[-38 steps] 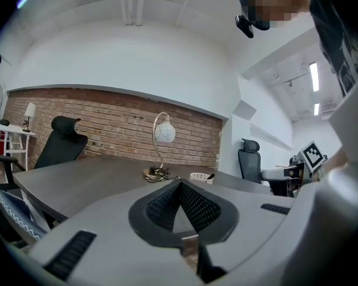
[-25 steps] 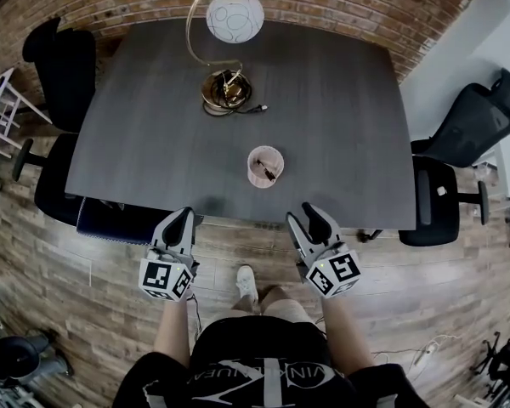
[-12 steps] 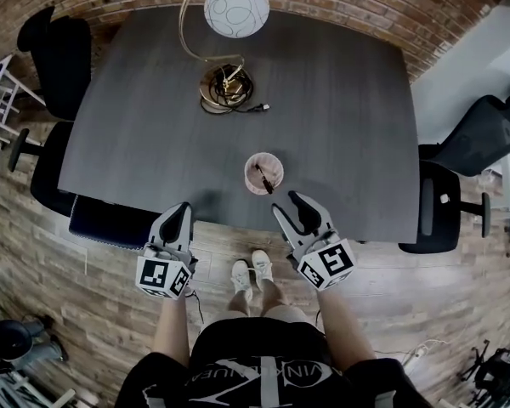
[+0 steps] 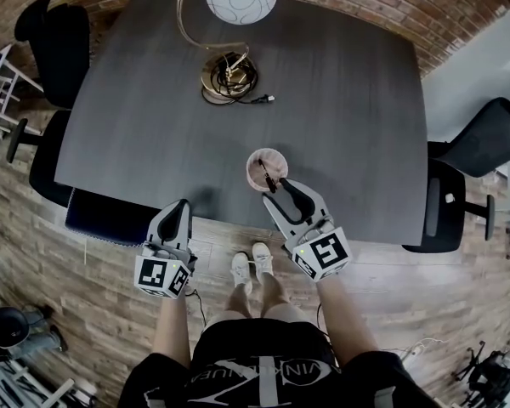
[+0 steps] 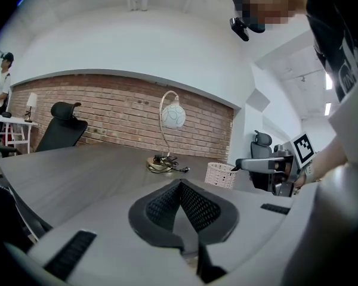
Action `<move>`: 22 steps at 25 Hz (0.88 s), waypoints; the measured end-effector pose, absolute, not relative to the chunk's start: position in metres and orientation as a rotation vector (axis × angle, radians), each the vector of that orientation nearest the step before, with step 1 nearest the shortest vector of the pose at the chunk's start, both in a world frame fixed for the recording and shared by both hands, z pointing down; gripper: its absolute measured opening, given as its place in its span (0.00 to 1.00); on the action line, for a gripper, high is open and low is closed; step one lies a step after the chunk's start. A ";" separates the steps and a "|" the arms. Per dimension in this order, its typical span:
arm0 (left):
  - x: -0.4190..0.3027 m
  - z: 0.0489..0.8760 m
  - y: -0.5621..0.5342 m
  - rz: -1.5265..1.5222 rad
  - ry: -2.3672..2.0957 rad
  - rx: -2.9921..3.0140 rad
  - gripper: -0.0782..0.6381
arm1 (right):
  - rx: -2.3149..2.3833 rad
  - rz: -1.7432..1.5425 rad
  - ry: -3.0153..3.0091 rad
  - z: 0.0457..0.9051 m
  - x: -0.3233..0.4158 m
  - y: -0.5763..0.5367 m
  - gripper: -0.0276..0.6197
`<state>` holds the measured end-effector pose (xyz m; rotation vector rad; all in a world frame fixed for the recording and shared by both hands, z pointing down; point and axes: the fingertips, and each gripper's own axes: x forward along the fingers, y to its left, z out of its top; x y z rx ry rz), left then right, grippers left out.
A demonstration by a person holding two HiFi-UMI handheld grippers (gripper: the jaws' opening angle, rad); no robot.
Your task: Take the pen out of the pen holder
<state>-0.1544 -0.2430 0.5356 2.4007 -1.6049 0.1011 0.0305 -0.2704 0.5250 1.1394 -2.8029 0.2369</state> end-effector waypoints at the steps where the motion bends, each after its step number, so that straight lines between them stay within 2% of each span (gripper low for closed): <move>1: -0.156 0.537 -0.243 0.102 -1.607 2.399 0.13 | 1.135 0.231 -2.801 0.526 0.029 -0.271 0.32; 15: -0.166 0.551 -0.237 0.079 -1.636 2.334 0.13 | 1.123 0.152 -2.675 0.536 0.021 -0.269 0.27; 22: -0.171 0.552 -0.234 0.083 -1.657 2.311 0.13 | 1.170 0.150 -2.667 0.536 0.025 -0.272 0.18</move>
